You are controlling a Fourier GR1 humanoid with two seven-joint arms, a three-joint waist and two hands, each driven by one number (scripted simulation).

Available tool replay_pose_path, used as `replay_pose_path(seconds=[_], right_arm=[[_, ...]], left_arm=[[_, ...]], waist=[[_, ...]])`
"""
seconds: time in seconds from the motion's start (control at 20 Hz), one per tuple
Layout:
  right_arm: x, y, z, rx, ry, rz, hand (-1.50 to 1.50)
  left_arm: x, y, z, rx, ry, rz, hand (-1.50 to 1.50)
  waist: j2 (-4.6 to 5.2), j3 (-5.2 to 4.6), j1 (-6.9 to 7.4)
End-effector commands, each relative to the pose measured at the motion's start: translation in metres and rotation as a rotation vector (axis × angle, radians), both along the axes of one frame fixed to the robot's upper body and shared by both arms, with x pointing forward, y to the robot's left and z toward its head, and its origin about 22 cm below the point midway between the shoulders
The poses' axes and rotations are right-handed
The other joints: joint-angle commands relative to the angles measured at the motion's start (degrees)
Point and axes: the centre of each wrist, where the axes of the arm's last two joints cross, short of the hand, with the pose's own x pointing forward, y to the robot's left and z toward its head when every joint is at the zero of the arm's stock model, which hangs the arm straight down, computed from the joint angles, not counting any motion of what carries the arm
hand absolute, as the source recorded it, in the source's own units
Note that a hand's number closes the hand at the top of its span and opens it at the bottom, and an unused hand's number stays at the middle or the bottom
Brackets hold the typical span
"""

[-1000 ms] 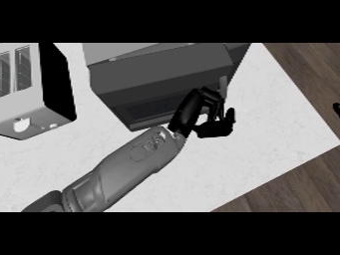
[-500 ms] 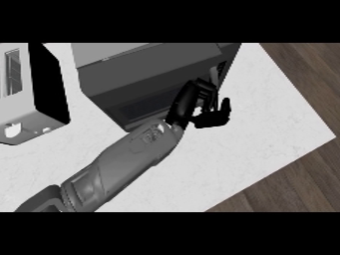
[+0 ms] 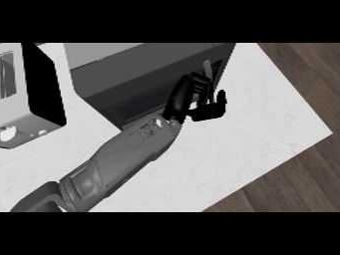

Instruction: Pick up the milk, place it into the microwave and close the microwave

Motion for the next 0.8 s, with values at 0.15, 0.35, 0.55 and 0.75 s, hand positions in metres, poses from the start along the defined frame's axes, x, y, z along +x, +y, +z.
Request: replay_pose_path(seconds=[0.15, 0.35, 0.55, 0.75], right_arm=[[0.005, -0.003, 0.01, 0.007, -0.013, 0.02, -1.5], [0.006, -0.006, 0.015, 0.007, -0.011, 0.02, -1.5], [0.006, -0.008, 0.021, 0.005, -0.017, 0.029, -1.5], [0.008, -0.007, 0.021, 0.027, -0.009, 0.046, -1.5]], left_arm=[[0.006, -0.025, 0.035, -0.024, -0.096, -0.059, 1.5], [0.006, -0.025, 0.035, -0.032, -0.103, -0.047, 1.5], [0.006, -0.023, 0.03, -0.026, -0.099, -0.02, 1.5], [0.006, -0.025, 0.034, -0.036, -0.105, -0.018, 1.5]], waist=[[0.46, 0.1, -1.18], [0.43, 0.07, -1.5], [0.2, 0.09, -2.13], [0.24, 0.14, -2.1]])
